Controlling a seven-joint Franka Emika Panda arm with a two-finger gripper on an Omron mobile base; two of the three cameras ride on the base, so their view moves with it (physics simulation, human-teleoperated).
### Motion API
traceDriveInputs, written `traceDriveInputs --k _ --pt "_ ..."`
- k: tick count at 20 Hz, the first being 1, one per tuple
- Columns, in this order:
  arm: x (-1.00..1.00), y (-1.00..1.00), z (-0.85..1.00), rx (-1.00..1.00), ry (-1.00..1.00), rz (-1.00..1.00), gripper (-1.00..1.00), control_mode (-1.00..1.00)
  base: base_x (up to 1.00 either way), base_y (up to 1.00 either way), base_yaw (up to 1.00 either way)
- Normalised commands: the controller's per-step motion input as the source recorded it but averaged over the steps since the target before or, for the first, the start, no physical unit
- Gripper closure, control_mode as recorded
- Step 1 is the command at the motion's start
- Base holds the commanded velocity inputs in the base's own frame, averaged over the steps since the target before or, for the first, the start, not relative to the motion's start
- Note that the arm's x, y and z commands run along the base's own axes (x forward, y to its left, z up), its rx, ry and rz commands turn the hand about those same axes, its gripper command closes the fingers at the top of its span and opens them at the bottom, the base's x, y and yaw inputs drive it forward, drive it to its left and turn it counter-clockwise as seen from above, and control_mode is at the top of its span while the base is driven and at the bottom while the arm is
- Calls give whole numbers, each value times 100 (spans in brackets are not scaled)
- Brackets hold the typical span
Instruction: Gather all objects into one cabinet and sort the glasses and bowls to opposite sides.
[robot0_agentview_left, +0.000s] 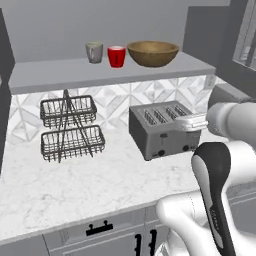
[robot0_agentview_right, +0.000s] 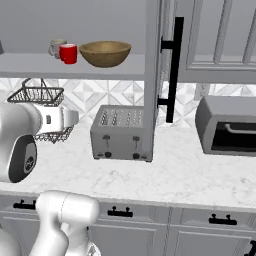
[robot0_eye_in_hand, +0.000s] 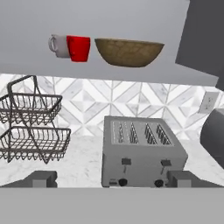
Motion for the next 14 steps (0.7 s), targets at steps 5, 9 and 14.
traceDriveInputs --k 5,9,14 --pt "0 0 0 0 0 0 -100 100 -5 2 -55" --pt "0 0 0 0 0 0 -100 100 -8 0 -61" --pt "0 0 0 0 0 0 -100 100 -9 0 -58"
